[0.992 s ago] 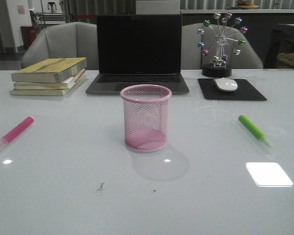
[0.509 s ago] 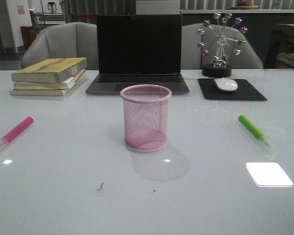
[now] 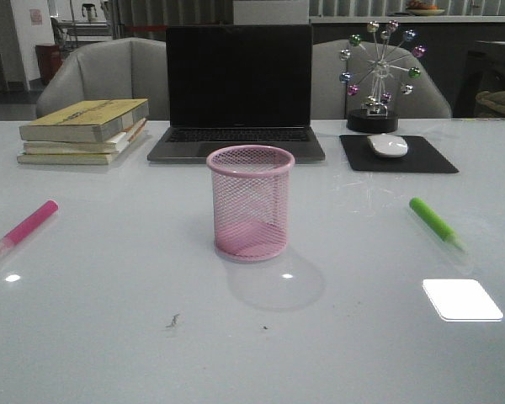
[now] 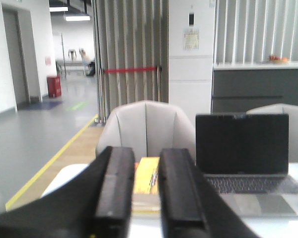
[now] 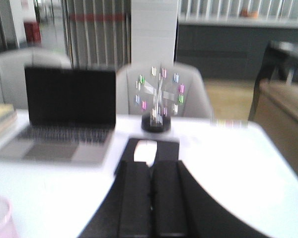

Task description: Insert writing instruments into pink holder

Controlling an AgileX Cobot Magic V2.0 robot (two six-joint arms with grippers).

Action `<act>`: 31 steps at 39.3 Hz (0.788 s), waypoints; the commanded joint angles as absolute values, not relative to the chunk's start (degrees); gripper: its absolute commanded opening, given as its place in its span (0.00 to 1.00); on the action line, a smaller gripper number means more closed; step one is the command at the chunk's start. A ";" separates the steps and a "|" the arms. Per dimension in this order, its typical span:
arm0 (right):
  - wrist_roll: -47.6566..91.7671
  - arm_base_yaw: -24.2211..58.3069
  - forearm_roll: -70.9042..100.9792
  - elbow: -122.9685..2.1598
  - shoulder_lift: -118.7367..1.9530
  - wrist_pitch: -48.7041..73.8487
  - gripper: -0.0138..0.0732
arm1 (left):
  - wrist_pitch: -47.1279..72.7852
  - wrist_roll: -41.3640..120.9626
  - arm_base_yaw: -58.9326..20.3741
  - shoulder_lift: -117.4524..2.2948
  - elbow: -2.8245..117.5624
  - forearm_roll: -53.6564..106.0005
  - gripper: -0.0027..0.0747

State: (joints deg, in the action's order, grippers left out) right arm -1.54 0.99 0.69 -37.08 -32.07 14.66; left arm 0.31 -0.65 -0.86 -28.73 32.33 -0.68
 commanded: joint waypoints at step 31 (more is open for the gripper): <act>-0.97 0.84 0.00 -55.01 -55.74 34.09 0.78 | 7.55 -1.33 -1.27 -42.14 40.12 1.08 0.55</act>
